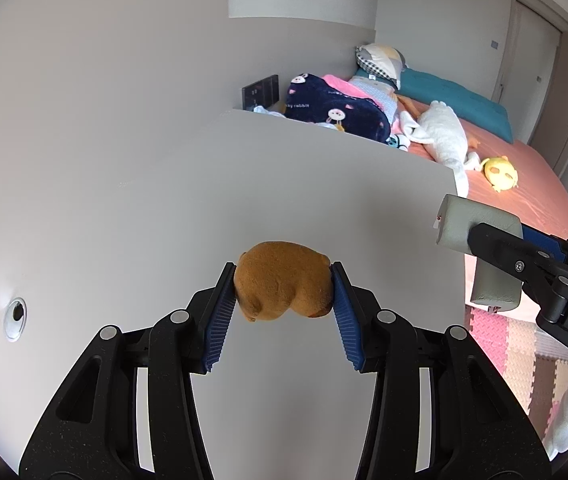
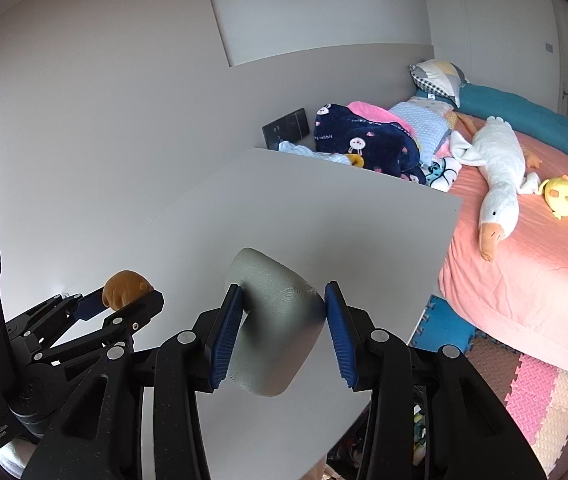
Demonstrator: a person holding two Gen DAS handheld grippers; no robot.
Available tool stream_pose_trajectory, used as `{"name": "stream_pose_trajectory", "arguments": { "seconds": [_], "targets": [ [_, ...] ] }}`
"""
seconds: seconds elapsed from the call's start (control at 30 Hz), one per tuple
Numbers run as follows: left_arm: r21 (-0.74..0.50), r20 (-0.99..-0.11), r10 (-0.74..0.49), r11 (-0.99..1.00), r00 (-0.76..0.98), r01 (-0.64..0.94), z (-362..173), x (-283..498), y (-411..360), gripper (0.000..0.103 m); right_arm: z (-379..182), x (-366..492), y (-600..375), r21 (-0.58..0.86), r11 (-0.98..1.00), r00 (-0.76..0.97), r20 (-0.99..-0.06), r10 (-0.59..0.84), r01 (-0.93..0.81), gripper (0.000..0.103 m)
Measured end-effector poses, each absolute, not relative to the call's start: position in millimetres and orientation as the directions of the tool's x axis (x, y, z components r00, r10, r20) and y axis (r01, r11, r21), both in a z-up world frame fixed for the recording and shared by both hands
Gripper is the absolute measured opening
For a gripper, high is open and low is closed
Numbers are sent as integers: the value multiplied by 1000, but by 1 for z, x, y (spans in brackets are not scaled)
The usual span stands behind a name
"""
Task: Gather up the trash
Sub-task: 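Carry the brown plush and grey block over the black bin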
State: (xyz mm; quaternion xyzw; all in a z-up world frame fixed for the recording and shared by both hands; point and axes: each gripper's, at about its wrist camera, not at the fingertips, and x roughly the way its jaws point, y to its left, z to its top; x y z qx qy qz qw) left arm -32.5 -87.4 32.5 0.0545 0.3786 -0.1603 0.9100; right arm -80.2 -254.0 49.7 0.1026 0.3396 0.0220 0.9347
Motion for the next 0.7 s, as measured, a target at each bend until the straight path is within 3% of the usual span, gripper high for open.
{"name": "stream_pose_trajectory", "arguments": {
  "seconds": [0.7],
  "targets": [
    [-7,-708,-317,897,631,443,23,-82,-144,46,38,-144,-305,200,973,773,-633,36,119,44]
  ]
}}
